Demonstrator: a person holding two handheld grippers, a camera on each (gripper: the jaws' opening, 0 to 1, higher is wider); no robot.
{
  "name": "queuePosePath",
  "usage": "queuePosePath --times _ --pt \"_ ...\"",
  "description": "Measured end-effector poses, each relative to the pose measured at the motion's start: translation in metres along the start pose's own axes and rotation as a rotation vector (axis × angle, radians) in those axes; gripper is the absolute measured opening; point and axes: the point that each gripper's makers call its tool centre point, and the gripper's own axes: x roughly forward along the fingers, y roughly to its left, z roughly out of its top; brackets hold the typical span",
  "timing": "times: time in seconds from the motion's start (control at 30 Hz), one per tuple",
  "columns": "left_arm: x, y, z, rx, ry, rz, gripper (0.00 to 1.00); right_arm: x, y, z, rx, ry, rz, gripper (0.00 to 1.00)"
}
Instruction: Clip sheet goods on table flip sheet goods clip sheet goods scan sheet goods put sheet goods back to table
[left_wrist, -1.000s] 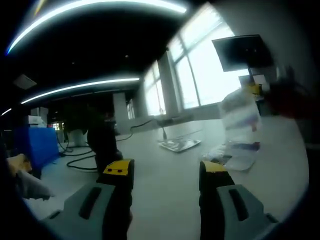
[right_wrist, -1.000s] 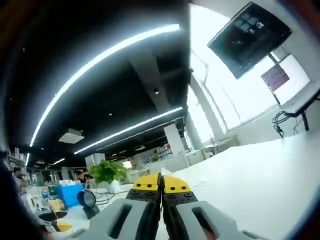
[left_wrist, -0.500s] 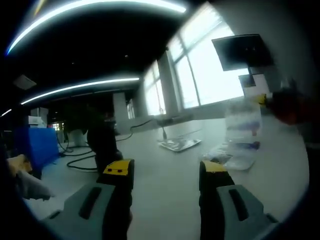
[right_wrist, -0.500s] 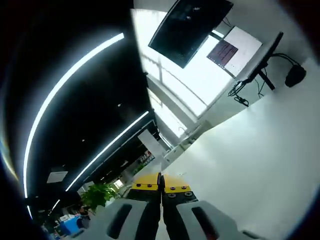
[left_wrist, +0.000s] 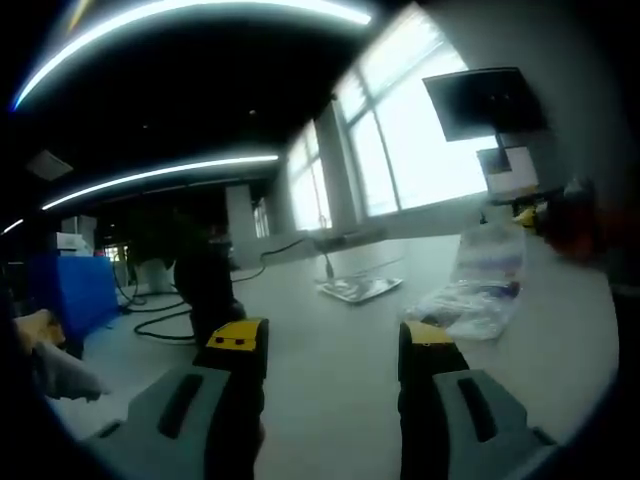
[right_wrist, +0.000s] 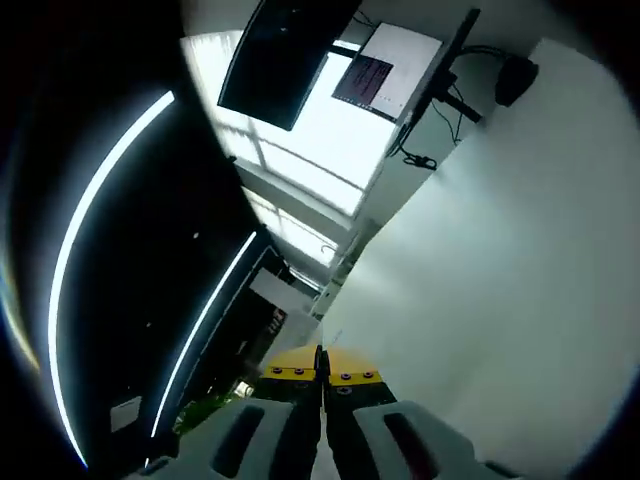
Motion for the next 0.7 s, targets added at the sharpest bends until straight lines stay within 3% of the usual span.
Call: queuePosePath --times 0.4,0.43,0.47,0.53,0.7 --pt "-0.001 0.000 0.000 0.000 0.000 0.002 0.45 0.001 -0.015 0.002 0.016 0.005 -0.051 0.00" --pt "-0.001 0.000 0.000 0.000 0.000 0.002 0.45 0.001 -0.015 0.003 0.010 -0.002 -0.051 0.04" --pt "-0.001 0.000 0.000 0.000 0.000 0.002 0.45 0.001 -0.011 0.007 -0.060 -0.022 -0.018 0.11" --pt "-0.001 0.000 0.000 0.000 0.001 0.001 0.45 0.001 -0.007 0.007 -0.047 -0.022 -0.010 0.25" --pt "-0.001 0.000 0.000 0.000 0.001 0.001 0.45 0.001 -0.002 0.012 -0.082 -0.037 0.007 0.34"
